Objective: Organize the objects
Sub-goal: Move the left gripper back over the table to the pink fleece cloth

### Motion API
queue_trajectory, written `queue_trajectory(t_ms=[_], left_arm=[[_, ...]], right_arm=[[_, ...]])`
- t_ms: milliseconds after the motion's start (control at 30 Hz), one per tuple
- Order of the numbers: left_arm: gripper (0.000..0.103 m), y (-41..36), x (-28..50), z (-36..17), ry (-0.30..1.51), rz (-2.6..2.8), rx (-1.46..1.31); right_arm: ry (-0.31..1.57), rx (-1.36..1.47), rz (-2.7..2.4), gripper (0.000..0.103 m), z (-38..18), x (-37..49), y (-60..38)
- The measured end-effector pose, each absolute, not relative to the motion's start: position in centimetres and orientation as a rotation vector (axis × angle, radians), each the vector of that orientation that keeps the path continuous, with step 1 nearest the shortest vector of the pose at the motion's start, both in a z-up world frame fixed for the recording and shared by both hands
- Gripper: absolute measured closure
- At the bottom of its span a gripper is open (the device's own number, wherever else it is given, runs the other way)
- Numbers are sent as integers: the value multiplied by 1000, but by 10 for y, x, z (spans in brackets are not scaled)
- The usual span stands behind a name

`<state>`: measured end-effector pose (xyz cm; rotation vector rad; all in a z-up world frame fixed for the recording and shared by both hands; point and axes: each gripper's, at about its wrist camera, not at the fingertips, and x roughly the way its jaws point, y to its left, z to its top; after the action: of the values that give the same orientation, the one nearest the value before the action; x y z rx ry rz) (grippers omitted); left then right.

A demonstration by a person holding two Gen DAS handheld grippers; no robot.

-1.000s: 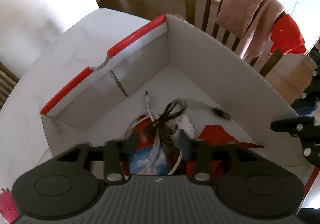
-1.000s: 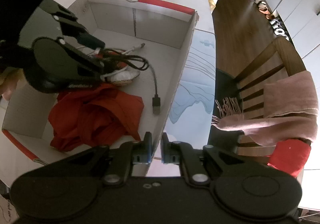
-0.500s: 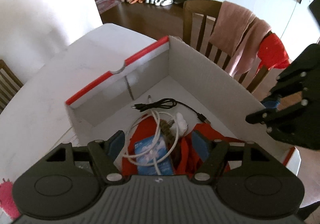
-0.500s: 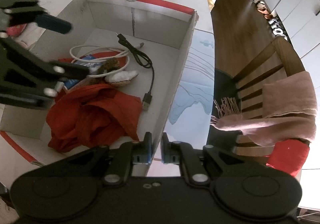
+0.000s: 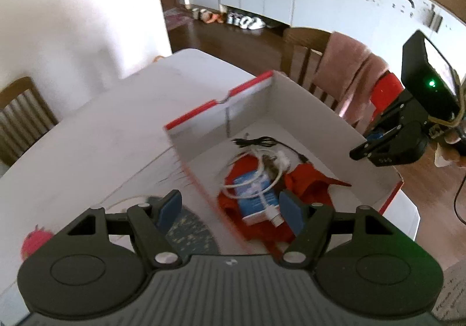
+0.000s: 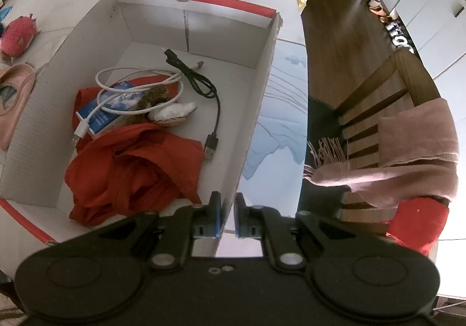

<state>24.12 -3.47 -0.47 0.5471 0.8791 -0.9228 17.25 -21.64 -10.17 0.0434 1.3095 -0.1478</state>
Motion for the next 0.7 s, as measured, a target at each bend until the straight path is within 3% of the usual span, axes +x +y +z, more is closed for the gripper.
queue_trajectory(t_ms=[133, 333, 567, 700], left_arm=[[30, -1, 246, 7, 871, -874, 517], [19, 55, 262, 12, 887, -745, 469], [18, 118, 279, -1, 930, -573, 432], [8, 141, 282, -15, 949, -549, 432]], right_arm=[[1308, 45, -153, 96, -102, 172, -217], [1311, 42, -159, 96, -103, 173, -215], [1322, 33, -169, 95, -104, 175, -213], [1325, 36, -177, 94, -104, 175, -213]])
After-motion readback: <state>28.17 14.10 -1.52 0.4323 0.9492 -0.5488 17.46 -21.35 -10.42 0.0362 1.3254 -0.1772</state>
